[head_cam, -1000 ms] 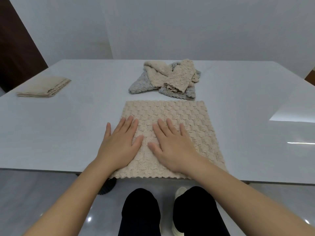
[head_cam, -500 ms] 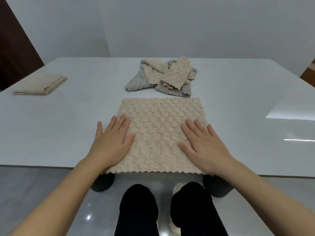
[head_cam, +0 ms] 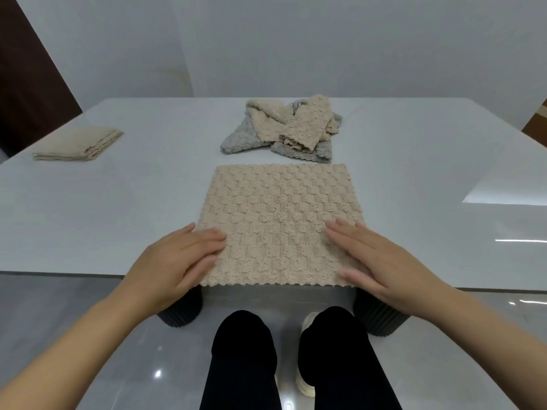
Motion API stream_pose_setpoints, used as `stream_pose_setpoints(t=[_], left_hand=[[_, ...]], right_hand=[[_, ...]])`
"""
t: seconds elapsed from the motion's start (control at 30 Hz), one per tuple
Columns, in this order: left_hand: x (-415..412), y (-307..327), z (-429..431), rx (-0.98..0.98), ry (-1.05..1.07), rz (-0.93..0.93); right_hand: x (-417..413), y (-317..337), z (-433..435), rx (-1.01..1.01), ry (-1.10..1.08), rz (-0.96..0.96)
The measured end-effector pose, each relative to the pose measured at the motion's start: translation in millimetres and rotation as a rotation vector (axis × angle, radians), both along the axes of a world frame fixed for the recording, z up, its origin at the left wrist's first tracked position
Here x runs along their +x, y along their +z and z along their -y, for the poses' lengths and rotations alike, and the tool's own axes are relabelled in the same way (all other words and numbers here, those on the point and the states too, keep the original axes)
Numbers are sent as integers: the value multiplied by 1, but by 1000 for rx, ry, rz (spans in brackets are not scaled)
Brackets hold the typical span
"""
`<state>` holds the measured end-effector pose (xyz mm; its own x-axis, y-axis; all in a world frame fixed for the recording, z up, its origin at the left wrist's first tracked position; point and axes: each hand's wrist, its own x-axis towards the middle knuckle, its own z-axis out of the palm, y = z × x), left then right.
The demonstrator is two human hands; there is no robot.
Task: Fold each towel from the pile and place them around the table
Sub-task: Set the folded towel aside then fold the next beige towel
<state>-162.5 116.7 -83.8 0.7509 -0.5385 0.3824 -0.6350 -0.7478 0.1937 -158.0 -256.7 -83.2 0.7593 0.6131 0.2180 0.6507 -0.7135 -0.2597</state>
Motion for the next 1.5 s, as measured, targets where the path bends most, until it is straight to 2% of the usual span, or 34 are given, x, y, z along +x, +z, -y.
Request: stream_pose_setpoints(t=[0.1, 0.23, 0.47, 0.6, 0.73, 0.93, 1.13, 1.37, 1.5], left_hand=[[-9, -5, -10, 102, -40, -54], [-6, -11, -16, 121, -45, -66], [-10, -7, -17, -138, 40, -81], [-9, 5, -9, -382, 203, -196], [9, 19, -3, -536, 305, -346], [66, 38, 18, -655, 401, -418], [134, 36, 35, -578, 591, -385], [176, 33, 41, -513, 720, -347], [187, 28, 47, -377, 788, -307]], right_hand=[[-6, -3, 10, -92, 97, 57], [-5, -3, 15, -30, 125, 48], [-10, 6, 18, 280, 16, -115], [-9, 14, 15, 439, -93, -217], [3, 25, 10, 599, -194, -282], [60, 39, -2, 729, -353, -322], [132, 39, -13, 630, -559, -278], [177, 39, -25, 384, -713, -251], [187, 29, -28, 288, -791, -200]])
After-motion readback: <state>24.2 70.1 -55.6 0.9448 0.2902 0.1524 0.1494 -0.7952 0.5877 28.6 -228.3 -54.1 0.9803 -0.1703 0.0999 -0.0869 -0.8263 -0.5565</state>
